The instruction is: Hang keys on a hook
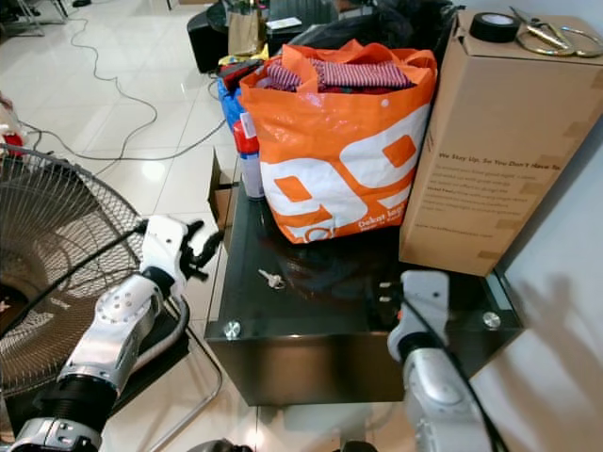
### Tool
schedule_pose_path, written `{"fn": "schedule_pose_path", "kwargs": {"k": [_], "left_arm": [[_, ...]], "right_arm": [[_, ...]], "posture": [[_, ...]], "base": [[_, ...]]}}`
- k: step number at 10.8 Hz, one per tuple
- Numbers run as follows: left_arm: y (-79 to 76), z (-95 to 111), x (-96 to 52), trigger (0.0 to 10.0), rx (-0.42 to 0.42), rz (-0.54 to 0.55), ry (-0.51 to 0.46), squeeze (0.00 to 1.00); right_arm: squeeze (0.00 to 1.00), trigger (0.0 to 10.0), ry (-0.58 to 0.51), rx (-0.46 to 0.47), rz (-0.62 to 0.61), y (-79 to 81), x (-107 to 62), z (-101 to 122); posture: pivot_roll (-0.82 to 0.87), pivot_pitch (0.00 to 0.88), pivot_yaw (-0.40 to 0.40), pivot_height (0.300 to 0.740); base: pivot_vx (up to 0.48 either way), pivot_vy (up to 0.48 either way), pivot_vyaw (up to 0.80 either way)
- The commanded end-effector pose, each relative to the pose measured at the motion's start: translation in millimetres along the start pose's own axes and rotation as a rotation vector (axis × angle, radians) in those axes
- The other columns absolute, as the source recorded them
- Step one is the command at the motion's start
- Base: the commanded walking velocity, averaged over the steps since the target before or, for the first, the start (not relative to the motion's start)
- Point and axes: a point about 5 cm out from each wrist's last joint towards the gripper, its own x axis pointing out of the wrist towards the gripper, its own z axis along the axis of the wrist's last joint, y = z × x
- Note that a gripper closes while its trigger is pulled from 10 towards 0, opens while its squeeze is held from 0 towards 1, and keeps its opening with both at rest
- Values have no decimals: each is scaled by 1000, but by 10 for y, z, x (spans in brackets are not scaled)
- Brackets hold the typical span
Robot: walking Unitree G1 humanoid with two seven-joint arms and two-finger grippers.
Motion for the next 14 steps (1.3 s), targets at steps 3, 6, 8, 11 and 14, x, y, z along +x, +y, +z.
{"fn": "schedule_pose_path", "kwargs": {"k": [3, 6, 8, 11, 14], "left_arm": [[7, 99, -6, 10000, 31, -7, -5, 933], [-5, 110, -40, 10000, 23, -8, 1, 929], [-11, 86, -69, 10000, 22, -12, 20, 929], [-59, 1, -130, 10000, 37, -15, 59, 765], [-150, -345, -168, 10000, 137, -182, 250, 698]], "right_arm": [[0, 10000, -23, 44, -21, 21, 41, 13], [0, 10000, -21, 20, -18, 13, 15, -21], [0, 10000, -24, -12, -7, 7, 21, -22], [0, 10000, -24, -64, 25, -39, 3, -23], [0, 10000, -5, -166, 151, 8, 10, -34]], "posture": [[-139, 0, 108, 740], [-136, 0, 109, 740], [-131, 0, 101, 740], [-137, 0, 84, 740], [-137, 0, 57, 740]], "base": [[81, 0, -267], [315, 0, -738], [324, 0, 0], [0, 0, 0], [0, 0, 0]]}}
